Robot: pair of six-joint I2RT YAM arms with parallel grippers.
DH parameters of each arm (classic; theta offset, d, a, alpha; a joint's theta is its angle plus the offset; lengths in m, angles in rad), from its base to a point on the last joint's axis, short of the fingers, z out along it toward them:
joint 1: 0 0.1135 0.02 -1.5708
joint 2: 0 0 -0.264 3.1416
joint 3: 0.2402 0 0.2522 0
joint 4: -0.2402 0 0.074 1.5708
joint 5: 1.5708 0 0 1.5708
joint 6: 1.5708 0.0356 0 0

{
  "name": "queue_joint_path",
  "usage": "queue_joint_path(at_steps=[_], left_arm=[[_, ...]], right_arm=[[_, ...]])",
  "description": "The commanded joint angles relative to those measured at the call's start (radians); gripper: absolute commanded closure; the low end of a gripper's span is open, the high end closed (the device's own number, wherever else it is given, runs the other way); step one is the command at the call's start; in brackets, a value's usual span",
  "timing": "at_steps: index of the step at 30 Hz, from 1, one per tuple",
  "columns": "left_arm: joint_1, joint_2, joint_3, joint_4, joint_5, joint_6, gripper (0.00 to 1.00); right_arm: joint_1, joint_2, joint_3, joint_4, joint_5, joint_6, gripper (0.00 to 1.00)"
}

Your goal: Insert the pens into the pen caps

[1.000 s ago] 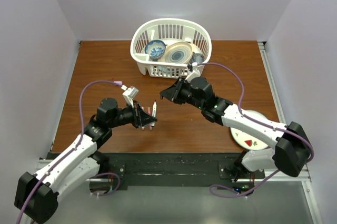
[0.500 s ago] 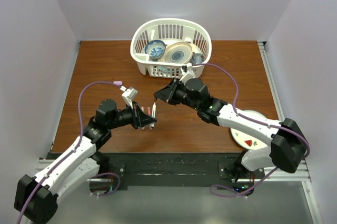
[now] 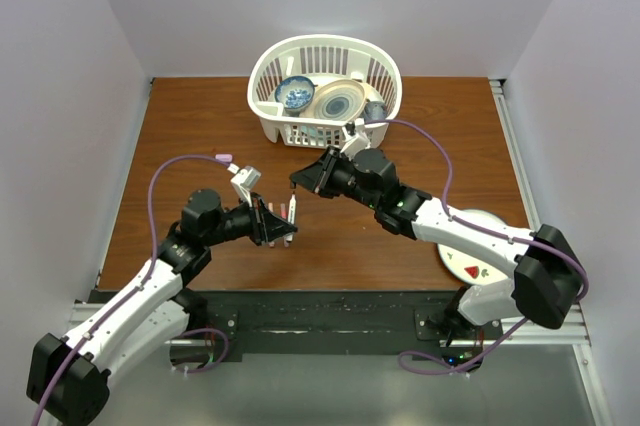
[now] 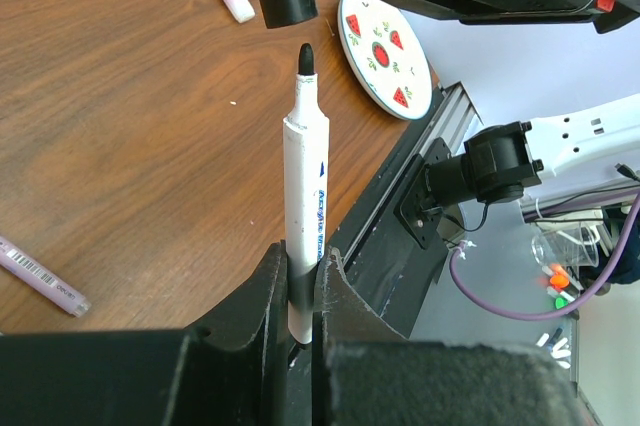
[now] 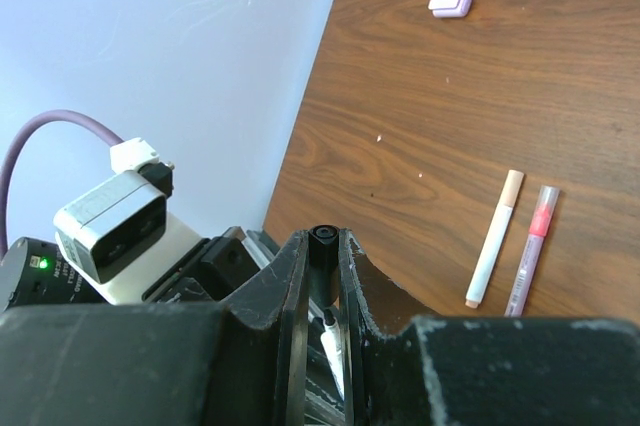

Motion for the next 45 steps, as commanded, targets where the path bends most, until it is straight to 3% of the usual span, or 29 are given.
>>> queue_joint_path(at_steps=[1, 21, 33, 45], left_arm=[[-0.003, -0.007, -0.001, 0.029, 0.005, 0.008, 1.0], [-0.003, -0.019, 0.0, 0.015, -0.025, 0.013, 1.0], [-0.002, -0.008, 0.071, 0.019, -0.04, -0.001, 1.0], [-0.002, -0.049, 0.1, 0.009, -0.049, 0.047, 1.0]], right_arm=[[0.008, -0.025, 0.005, 0.049, -0.021, -0.015, 1.0], [0.048, -0.097, -0.07, 0.047, 0.02, -0.125, 1.0], [0.235, -0.042, -0.116, -0.014, 0.187, -0.18, 1.0], [0.266, -0.083, -0.139, -0.019, 0.237, -0.196, 1.0]])
